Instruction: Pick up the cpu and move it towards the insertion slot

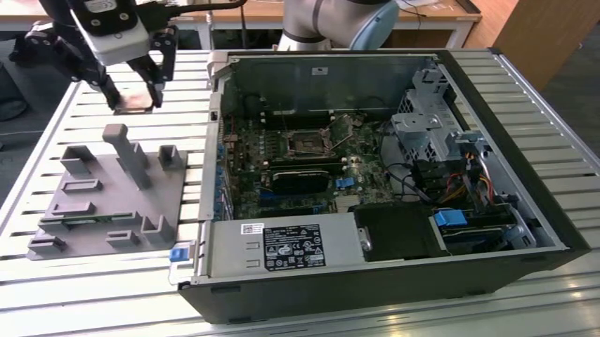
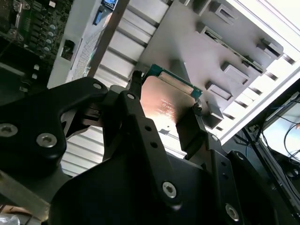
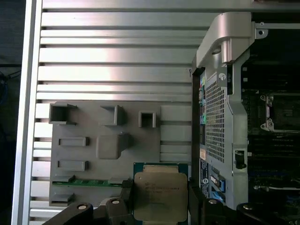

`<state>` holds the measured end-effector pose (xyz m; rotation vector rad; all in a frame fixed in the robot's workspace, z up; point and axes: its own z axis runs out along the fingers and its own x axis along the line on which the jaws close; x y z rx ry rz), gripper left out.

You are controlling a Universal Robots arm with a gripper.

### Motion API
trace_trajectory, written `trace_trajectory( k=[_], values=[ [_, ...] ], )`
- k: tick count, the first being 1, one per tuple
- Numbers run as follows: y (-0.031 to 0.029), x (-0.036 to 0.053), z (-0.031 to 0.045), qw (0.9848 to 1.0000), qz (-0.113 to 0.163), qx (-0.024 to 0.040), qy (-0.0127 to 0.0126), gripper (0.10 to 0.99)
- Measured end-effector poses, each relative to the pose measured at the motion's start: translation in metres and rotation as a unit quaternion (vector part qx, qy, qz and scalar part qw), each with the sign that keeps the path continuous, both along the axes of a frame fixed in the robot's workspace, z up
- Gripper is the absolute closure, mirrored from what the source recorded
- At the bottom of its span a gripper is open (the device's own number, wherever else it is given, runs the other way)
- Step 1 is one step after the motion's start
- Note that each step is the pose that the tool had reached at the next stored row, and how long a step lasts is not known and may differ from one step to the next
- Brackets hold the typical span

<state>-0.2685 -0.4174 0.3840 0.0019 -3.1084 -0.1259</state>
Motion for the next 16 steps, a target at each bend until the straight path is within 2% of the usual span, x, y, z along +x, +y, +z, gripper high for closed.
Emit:
trace_trajectory(
  k=[16],
  values=[
    [0.0001,0.0726,-0.0017,1.0,0.0,0.0,0.0,0.541]
  ],
)
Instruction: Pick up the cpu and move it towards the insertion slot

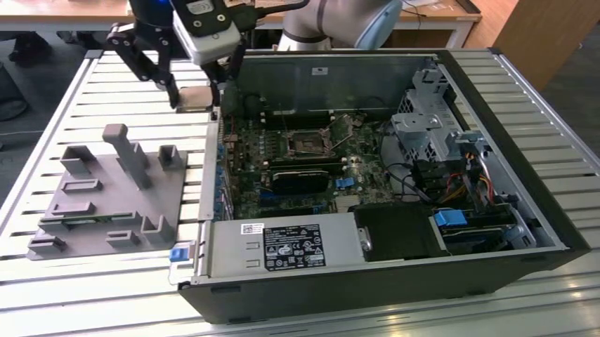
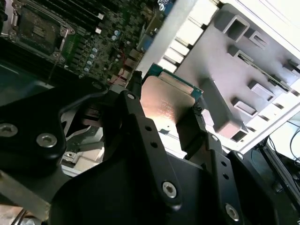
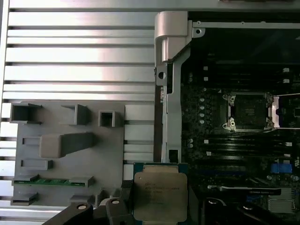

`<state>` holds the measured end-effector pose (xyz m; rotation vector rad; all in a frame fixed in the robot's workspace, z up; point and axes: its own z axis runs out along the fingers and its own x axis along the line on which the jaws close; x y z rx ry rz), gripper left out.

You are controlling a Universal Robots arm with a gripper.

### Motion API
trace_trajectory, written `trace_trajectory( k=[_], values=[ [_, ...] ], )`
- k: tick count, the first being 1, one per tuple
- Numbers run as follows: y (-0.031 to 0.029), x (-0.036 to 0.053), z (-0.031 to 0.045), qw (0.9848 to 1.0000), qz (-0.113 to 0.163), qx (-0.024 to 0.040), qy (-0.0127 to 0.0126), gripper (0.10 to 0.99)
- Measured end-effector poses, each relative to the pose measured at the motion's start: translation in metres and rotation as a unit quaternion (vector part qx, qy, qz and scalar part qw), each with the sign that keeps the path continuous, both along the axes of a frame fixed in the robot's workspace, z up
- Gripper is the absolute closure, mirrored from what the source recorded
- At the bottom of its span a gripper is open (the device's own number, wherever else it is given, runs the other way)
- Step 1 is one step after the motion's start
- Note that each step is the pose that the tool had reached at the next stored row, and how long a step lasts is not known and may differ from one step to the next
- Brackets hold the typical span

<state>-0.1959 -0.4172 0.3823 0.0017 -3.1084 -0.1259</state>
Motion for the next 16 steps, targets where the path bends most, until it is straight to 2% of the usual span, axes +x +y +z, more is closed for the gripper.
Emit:
trace_trajectory(
  k=[13,16],
  values=[
    [0.0001,0.0578,-0.0013,1.0,0.0,0.0015,-0.0014,0.541],
    [0.0027,0.0647,-0.0017,1.0,0.0,0.0016,-0.0023,0.541]
  ],
)
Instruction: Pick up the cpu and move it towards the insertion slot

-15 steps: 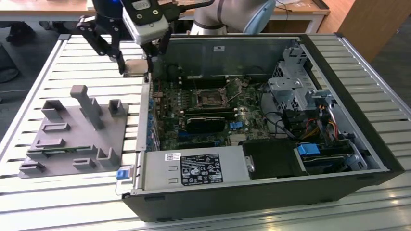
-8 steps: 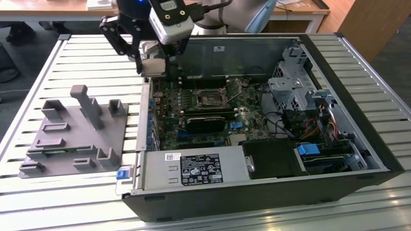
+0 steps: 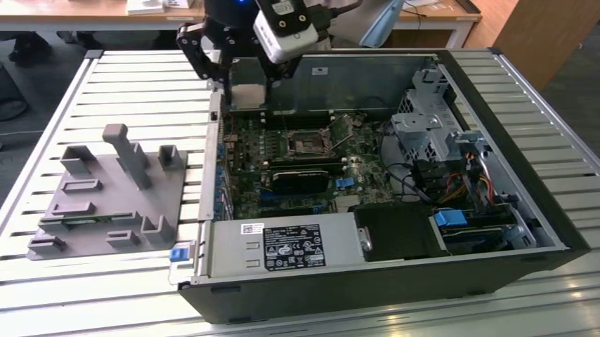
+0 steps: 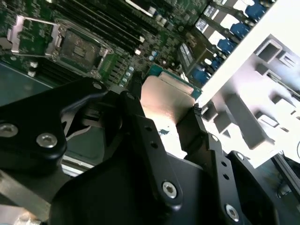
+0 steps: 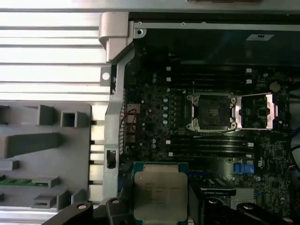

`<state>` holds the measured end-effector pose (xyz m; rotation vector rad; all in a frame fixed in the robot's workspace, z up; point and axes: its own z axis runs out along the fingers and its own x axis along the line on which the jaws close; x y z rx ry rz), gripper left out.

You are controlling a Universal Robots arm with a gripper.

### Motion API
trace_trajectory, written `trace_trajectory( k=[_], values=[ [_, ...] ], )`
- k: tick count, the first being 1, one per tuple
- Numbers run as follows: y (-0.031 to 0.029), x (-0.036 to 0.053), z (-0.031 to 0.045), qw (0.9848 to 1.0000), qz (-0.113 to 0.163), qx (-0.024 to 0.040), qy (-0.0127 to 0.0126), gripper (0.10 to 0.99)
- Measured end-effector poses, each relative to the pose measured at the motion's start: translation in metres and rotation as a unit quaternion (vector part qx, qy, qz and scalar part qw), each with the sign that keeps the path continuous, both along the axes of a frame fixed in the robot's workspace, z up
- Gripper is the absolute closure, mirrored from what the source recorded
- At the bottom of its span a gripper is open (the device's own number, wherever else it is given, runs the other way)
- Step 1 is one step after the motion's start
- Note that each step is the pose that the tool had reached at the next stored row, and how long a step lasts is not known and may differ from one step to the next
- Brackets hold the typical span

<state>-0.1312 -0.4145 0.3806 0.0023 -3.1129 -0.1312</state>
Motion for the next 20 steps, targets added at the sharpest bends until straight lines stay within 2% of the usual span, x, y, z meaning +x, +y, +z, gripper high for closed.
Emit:
trace_trajectory(
  k=[6,20],
  values=[
    [0.0122,0.0058,-0.0014,1.0,0.0,0.0013,-0.0008,0.541],
    [0.0471,0.0191,-0.0068,1.0,0.0,0.0047,-0.0011,0.541]
  ],
)
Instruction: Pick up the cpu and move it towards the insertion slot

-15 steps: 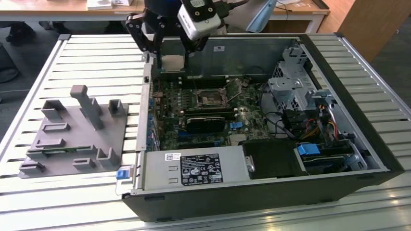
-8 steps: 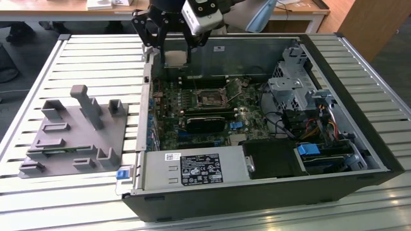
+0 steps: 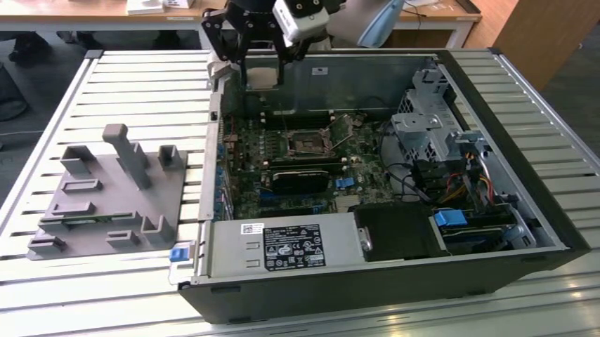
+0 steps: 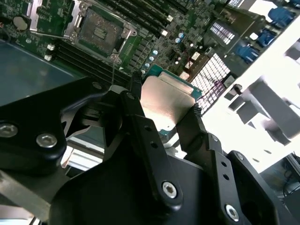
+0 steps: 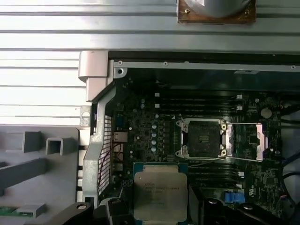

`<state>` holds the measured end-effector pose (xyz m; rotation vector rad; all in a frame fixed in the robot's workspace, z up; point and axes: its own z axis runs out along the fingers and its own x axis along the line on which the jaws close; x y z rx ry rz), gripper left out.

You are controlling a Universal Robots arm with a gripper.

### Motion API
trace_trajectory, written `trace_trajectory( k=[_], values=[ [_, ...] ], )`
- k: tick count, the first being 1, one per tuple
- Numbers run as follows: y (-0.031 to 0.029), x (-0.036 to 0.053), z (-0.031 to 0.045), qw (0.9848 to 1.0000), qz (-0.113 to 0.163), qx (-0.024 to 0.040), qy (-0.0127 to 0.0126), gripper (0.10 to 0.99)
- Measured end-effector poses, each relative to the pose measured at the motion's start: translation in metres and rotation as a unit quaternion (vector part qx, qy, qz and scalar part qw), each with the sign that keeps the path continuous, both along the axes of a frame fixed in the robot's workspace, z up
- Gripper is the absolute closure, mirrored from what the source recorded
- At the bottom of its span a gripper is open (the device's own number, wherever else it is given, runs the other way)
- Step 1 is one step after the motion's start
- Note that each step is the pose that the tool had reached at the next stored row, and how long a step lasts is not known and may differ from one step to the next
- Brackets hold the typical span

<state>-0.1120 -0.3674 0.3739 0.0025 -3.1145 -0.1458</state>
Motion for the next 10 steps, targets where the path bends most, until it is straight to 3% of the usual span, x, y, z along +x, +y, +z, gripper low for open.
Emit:
trace_trajectory(
  k=[3,10],
  values=[
    [0.0063,0.0041,-0.001,1.0,0.0,0.0005,0.0,0.541],
    [0.0136,0.02,-0.0025,1.0,0.0,0.0014,-0.0002,0.541]
  ],
)
